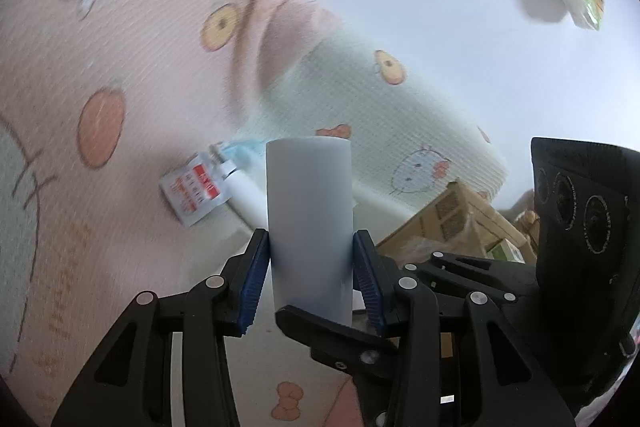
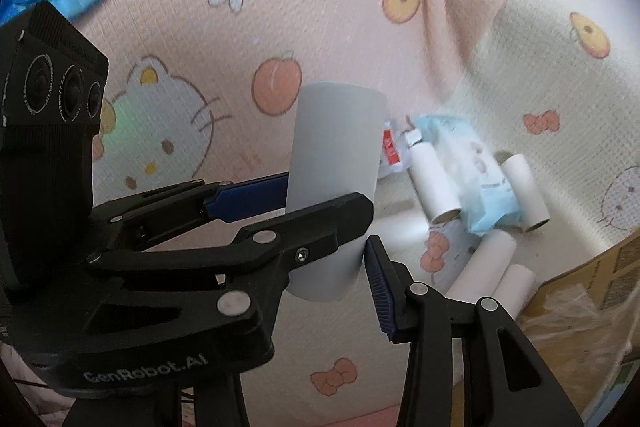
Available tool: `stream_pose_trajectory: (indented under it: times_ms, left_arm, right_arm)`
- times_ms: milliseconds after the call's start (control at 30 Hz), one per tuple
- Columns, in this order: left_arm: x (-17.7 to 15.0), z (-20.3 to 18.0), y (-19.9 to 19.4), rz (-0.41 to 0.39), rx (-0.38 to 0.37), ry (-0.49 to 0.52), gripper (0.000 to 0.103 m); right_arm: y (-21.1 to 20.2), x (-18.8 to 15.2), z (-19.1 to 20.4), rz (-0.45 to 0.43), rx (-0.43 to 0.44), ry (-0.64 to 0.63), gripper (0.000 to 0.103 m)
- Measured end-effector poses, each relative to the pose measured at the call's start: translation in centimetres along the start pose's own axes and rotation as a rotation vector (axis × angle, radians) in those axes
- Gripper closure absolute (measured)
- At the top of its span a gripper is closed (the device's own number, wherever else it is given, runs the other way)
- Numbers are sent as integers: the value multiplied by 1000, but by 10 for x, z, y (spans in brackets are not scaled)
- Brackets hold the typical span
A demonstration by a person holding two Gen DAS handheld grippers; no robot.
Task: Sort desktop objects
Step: 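Lift the held tube with the left tool and carry it over the box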
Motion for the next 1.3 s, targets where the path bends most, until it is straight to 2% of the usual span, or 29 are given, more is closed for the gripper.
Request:
stream_pose_trajectory:
  times_ms: [233,700,833,1167,1300]
  left_arm:
    - [13,-42,-5,-26,-23,80,57]
    - [26,-133,10,-1,-86,245,56]
    - [25,-151,25,36,-112,265,56]
    - [13,-198,48,107,-111,339,56]
    - [3,-207,60,179,-98,366,56]
  right_arm:
    - [-44,6,-14,-98,-13,24,58]
    - [-108,5,-66,-229,-97,85,58]
    - [-118,1,-86,-232,-122,119,58]
    - [-140,-10,-124,-252,-133,203,58]
    - [-141,-21,-136,-224,-112,245,58]
Point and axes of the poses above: each gripper's, at about its wrist camera, not at the fingertips, and y roughly the way its jaws point, z to its left, x to its top, the point moved 5 cm from there along y, roughly the way its jaws point, and after that the axes turned 6 degrees about -z, right-handed, at the moved point
